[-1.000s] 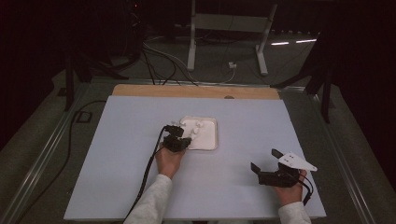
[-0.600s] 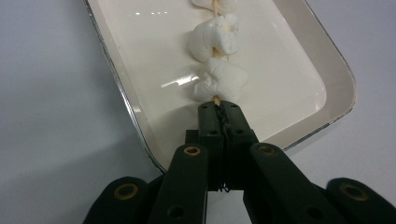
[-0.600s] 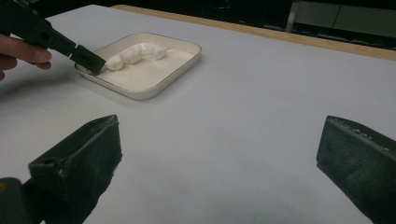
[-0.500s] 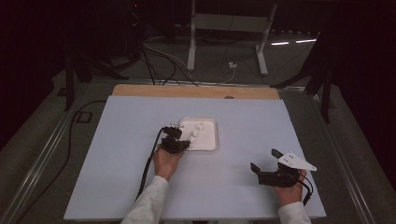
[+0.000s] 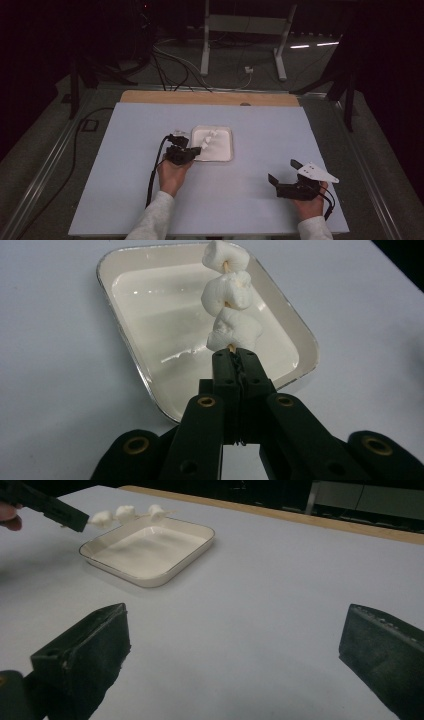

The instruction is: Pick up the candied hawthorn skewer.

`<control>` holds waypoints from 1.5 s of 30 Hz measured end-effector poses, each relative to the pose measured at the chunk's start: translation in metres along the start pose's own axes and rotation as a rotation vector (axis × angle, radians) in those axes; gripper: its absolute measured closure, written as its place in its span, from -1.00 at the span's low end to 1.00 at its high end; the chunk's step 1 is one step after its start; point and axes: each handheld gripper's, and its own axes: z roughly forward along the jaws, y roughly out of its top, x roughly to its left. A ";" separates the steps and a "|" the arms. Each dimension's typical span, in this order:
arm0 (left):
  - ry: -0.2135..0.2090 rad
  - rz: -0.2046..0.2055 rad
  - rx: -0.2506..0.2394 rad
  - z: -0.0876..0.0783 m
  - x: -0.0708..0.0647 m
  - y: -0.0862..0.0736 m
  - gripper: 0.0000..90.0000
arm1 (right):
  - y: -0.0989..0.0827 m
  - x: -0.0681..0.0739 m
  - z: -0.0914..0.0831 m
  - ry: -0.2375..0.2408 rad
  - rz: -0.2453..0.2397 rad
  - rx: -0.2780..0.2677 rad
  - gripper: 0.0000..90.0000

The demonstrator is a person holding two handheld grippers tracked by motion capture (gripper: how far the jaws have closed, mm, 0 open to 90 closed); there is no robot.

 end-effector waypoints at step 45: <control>-0.283 0.119 -0.269 -0.042 0.010 -0.023 1.00 | 0.115 0.033 0.081 0.319 0.049 0.006 -0.93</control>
